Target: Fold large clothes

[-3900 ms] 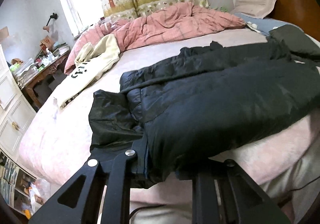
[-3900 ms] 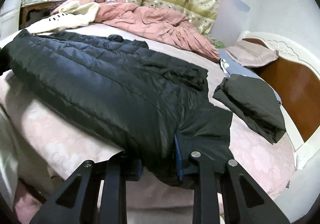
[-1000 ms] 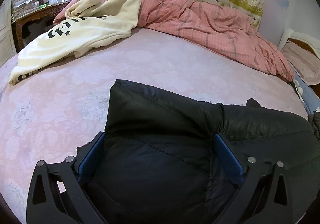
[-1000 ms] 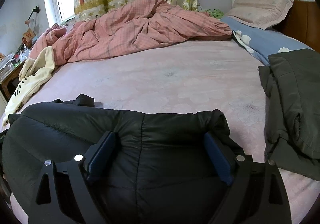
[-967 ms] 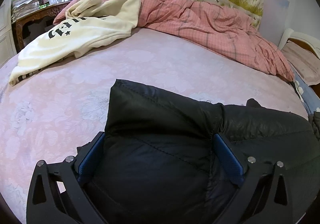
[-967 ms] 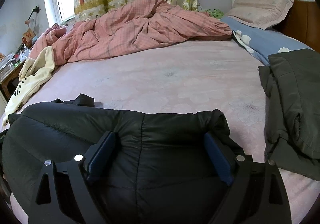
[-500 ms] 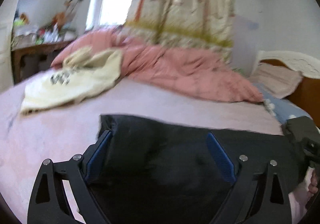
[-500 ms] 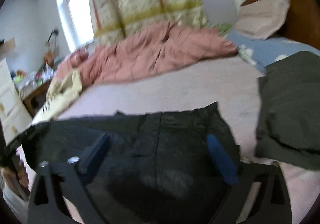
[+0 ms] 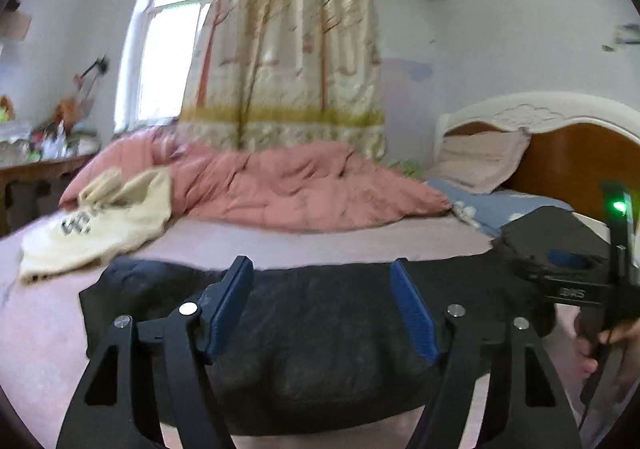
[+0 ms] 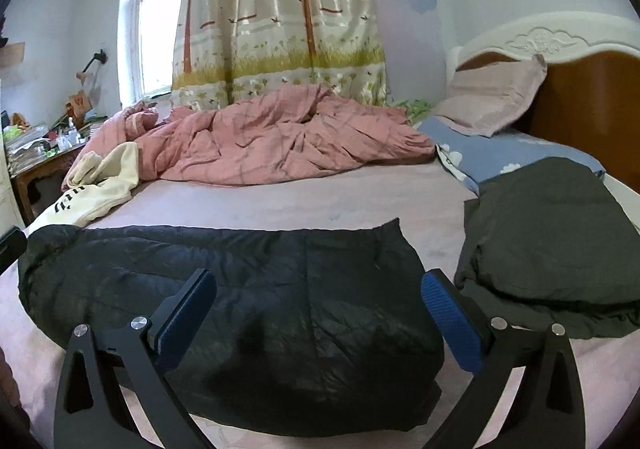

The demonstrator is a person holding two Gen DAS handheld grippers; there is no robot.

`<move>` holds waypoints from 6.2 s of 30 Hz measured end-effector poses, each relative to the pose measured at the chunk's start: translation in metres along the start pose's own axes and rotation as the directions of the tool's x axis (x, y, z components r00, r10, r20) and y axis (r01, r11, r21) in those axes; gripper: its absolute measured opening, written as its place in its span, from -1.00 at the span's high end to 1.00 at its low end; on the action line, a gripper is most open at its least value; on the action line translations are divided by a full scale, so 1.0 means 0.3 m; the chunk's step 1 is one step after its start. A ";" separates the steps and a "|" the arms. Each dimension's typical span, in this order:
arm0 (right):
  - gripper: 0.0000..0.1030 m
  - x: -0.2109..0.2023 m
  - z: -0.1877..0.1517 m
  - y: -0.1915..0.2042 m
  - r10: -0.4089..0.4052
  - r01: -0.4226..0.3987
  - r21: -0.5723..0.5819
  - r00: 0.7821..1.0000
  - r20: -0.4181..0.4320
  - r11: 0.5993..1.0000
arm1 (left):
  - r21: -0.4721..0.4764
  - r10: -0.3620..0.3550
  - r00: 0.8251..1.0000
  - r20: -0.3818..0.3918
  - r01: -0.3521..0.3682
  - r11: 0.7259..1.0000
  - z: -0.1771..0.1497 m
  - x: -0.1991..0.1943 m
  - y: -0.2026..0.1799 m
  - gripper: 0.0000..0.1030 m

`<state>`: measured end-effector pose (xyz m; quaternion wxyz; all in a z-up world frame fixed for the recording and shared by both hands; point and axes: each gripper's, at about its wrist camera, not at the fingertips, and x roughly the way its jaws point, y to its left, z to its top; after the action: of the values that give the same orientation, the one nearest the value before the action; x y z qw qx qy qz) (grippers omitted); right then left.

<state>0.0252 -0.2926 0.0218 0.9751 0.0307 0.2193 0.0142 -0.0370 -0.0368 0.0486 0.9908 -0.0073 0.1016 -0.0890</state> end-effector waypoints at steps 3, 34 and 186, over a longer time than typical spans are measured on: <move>-1.00 -0.012 0.006 -0.002 0.007 -0.007 -0.001 1.000 0.002 1.000 | 0.008 -0.052 0.997 -0.059 0.052 0.999 -0.017 0.027 -0.054 -0.24; -1.00 0.093 -0.035 0.042 0.023 -0.042 -0.083 0.975 -0.223 0.996 | -0.068 -0.100 0.900 -0.425 0.078 0.995 -0.196 0.263 -0.156 0.71; 0.46 -0.224 0.084 -0.226 -0.070 0.028 0.331 0.991 0.117 0.943 | -0.478 -0.192 0.837 -0.512 -0.092 0.873 -0.221 0.256 0.416 -0.07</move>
<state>-0.0237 -0.3643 0.0687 0.9684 0.1881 0.1566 -0.0488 0.0453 0.0725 -0.0357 0.8837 -0.2320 0.3975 -0.0856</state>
